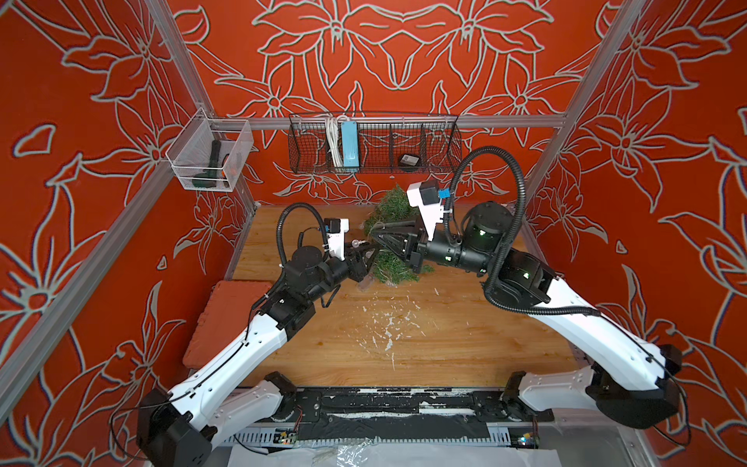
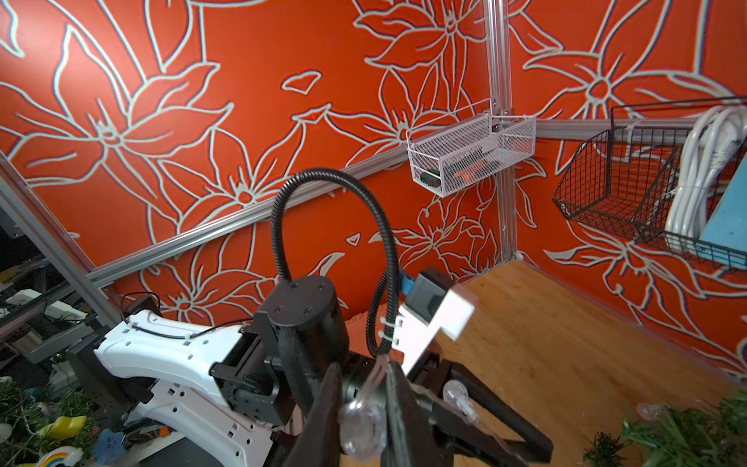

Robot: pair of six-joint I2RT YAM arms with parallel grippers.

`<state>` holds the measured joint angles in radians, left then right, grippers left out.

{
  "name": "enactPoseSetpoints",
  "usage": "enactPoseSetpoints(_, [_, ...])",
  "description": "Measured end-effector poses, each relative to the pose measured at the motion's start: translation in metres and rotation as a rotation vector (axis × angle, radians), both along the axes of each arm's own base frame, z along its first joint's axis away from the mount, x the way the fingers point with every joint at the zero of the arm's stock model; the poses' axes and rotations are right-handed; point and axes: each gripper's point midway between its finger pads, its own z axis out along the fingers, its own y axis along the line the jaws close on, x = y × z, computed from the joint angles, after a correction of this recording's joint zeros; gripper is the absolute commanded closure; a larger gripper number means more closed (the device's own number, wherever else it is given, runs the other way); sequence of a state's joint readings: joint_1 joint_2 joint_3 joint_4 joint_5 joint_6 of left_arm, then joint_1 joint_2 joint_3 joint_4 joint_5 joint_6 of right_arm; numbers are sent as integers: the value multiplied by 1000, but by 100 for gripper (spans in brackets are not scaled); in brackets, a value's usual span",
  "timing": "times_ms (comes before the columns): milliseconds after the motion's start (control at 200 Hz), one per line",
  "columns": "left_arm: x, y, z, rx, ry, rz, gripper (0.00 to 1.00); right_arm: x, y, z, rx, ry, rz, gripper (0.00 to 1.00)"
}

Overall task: Remove string lights from the small christmas tree
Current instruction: Pick up the light string from the Christmas tree.

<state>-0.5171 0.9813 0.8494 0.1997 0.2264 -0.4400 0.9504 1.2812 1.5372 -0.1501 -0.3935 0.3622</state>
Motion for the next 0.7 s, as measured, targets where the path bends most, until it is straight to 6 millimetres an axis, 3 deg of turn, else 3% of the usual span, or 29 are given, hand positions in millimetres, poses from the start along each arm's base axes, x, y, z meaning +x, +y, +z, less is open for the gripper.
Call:
enactPoseSetpoints(165, [-1,9,26,-10,-67,43,79,-1,-1,-19,-25,41,1,100])
enactPoseSetpoints(370, [4,12,33,6,-89,73,100,-9,-7,-31,-34,72,18,100])
enactPoseSetpoints(495, [4,15,47,9,-114,91,100,-14,-9,-44,-52,91,34,100])
enactPoseSetpoints(595, [2,17,61,5,-145,98,100,-16,-9,-66,-94,120,40,100])
enactPoseSetpoints(701, [-3,20,70,-3,-163,98,100,-15,-7,-91,-150,158,41,85])
